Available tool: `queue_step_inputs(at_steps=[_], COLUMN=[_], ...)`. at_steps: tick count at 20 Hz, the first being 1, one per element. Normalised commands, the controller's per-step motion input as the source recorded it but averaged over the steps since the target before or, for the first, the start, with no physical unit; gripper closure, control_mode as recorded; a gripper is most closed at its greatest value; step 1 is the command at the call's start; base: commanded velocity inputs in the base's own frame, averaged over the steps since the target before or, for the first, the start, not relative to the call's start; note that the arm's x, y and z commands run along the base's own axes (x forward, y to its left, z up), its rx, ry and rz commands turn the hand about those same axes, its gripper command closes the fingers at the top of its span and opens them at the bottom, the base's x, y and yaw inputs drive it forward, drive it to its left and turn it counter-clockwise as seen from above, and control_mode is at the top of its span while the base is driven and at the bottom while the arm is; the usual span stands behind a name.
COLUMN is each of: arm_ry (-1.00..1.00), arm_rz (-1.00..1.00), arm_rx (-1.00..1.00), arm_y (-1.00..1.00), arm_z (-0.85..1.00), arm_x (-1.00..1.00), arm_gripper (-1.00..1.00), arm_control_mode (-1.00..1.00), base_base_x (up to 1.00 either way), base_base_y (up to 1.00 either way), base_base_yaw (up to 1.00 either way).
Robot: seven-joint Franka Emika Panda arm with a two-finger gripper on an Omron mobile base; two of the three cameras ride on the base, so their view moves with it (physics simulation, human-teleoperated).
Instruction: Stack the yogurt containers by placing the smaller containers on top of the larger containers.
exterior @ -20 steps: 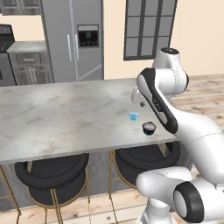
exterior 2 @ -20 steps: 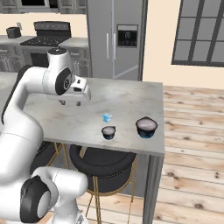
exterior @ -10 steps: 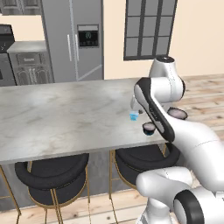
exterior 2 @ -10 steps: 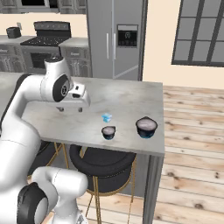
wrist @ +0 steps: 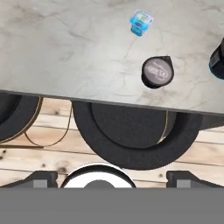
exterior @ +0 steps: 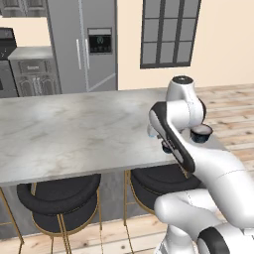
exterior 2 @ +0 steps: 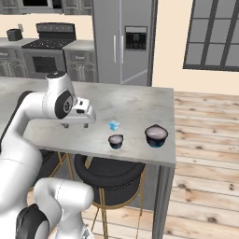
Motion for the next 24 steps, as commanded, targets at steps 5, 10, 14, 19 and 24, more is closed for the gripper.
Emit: queue_step_inputs(at_steps=[5, 10, 14, 19, 24], arm_ry=[0.00, 0.00, 0.00, -0.01, -0.03], arm_rz=[-0.01, 0.00, 0.00, 0.00, 0.00], arm_rx=[-0.05, -0.06, -0.08, -0.02, -0.01], arm_y=[-0.01, -0.02, -0.03, -0.12, -0.18], arm_z=[-0.41, -0.31, -0.24, -0.04, -0.03], arm_x=[0.00, 0.00, 0.00, 0.00, 0.00], arm_gripper=[-1.00, -1.00, -1.00, -1.00, -1.00], arm_control_mode=[-1.00, -1.00, -1.00, -1.00, -1.00], base_base_x=[0.00, 0.00, 0.00, 0.00, 0.00], base_base_y=[0.00, 0.00, 0.00, 0.00, 0.00], base_base_yaw=[0.00, 0.00, 0.00, 0.00, 0.00])
